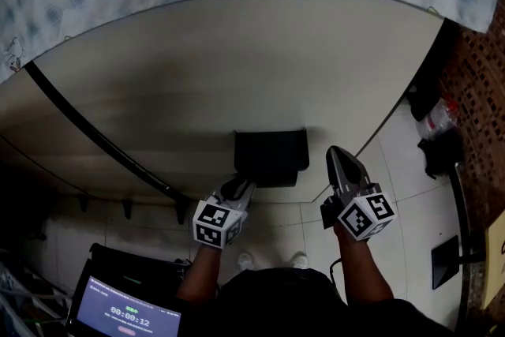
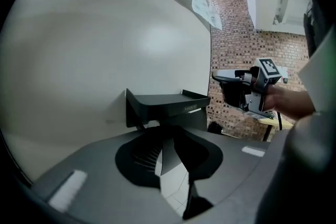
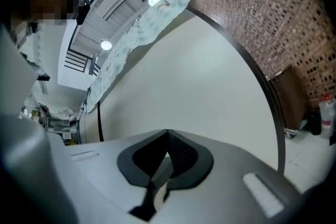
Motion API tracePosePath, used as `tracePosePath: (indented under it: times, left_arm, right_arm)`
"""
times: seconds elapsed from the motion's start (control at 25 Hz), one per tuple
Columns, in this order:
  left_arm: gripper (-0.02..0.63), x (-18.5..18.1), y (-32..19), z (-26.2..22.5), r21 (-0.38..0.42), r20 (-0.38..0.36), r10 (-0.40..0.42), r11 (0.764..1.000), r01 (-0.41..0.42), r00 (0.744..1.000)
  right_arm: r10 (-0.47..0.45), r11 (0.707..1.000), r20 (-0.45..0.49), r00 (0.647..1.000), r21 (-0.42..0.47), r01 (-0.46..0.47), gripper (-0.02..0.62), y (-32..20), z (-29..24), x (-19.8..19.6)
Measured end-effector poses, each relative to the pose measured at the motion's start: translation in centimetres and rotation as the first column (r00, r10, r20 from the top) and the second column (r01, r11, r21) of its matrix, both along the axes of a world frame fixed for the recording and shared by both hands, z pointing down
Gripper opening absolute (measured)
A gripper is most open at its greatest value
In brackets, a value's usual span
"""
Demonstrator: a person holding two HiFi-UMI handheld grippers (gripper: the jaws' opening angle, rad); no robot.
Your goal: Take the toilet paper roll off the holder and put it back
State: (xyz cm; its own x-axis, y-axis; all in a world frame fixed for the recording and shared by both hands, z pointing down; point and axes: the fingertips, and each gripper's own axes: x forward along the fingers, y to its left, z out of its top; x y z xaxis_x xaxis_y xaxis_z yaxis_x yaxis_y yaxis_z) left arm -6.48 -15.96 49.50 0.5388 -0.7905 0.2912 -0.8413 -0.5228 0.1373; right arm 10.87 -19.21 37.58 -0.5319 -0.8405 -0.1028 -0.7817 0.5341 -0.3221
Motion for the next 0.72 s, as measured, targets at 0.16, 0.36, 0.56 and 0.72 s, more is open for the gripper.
tracePosePath:
  times: [0.16,0.36,0.56,0.72]
  left_arm:
    - [0.092,-0.3,0.2,-0.2,-0.007,-0.030,-0.041,0.999,0.041,0.999]
    - [0.097,-1.1,1.4,-0.2,0.016,-0.066,-0.080,0.997,0.081,0.995]
    - [0.094,-3.1,2.0,-1.6,0.080,-0.093,-0.174,0.980,0.181,0.980]
    - [0.017,-4.6,2.4,-3.2,0.117,-0.111,-0.273,0.951,0.286,0.955]
  right_arm:
    - [0.025,0.998,-0.096,0.995,0.059,-0.019,0.002,0.3,-0.6,-0.3]
    - [0.064,0.989,-0.241,0.968,0.146,-0.029,0.002,0.9,-0.8,-1.4]
    - [0.072,0.983,-0.281,0.957,0.184,-0.020,0.002,1.2,-0.9,-2.3]
    - [0.091,0.978,-0.313,0.945,0.205,-0.026,0.002,1.2,-0.8,-2.6]
